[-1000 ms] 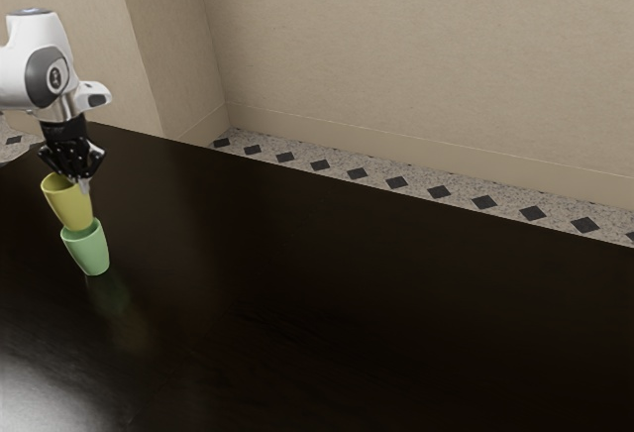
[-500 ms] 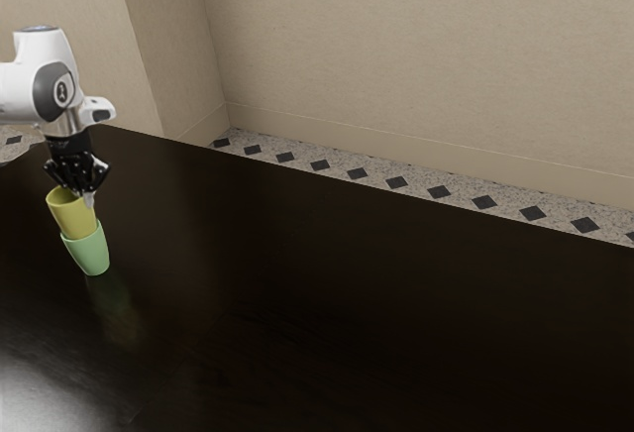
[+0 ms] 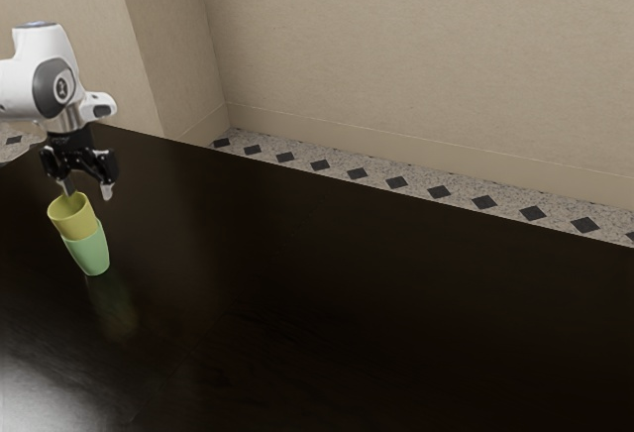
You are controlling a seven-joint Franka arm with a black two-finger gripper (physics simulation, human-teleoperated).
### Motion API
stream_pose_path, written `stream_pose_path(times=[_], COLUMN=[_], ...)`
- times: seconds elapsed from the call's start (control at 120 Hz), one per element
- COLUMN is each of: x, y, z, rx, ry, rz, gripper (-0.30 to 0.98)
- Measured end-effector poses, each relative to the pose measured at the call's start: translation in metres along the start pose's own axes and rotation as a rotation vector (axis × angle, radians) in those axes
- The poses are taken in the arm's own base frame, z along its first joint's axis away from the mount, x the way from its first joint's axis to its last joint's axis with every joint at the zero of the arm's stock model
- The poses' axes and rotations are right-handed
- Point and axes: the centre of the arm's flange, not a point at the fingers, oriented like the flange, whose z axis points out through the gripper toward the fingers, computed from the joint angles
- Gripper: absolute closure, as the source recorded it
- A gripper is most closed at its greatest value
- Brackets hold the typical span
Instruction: Place the right cup onto the left cup
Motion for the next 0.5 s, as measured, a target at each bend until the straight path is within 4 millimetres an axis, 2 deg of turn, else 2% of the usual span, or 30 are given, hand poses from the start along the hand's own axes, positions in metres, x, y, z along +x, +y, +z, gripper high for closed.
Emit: stream_pose_path(times=[0.108,0.2,0.325,0.5], x=[-0.004,-0.01,-0.024,-0.057], y=[0.007,0.03,0.094,0.209], z=[-0.021,-0.054,-0.103,-0.159], rx=[-0.007,-0.024,-0.041,-0.007], ry=[0.029,0.069,0.118,0.147], rz=[0.017,0.059,0.174,0.361], gripper=[0.05,0.03,0.02,0.01])
